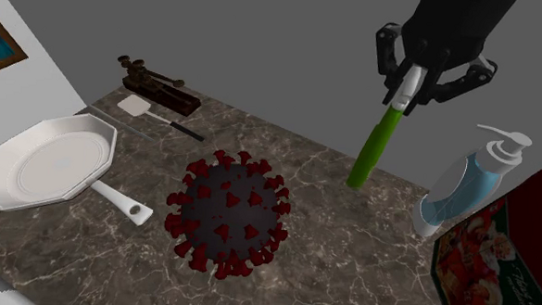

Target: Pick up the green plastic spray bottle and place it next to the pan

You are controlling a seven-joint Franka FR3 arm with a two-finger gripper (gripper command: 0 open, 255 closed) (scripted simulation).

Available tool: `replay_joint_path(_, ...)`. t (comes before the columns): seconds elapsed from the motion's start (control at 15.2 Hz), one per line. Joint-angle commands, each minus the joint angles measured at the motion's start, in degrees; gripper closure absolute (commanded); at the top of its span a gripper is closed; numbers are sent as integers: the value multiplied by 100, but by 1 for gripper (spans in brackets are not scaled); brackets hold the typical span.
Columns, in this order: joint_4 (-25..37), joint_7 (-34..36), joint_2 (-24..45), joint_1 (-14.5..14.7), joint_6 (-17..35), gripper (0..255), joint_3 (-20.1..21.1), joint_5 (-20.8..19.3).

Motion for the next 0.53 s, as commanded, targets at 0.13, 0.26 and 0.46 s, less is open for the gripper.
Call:
replay_joint_path(0.13,260,30,-39,0,-298,255,-3,-14)
replay_joint_path(0.26,402,40,-47,-3,-447,255,-5,-18)
replay_joint_path(0.46,631,56,-48,-10,-677,255,-8,-24)
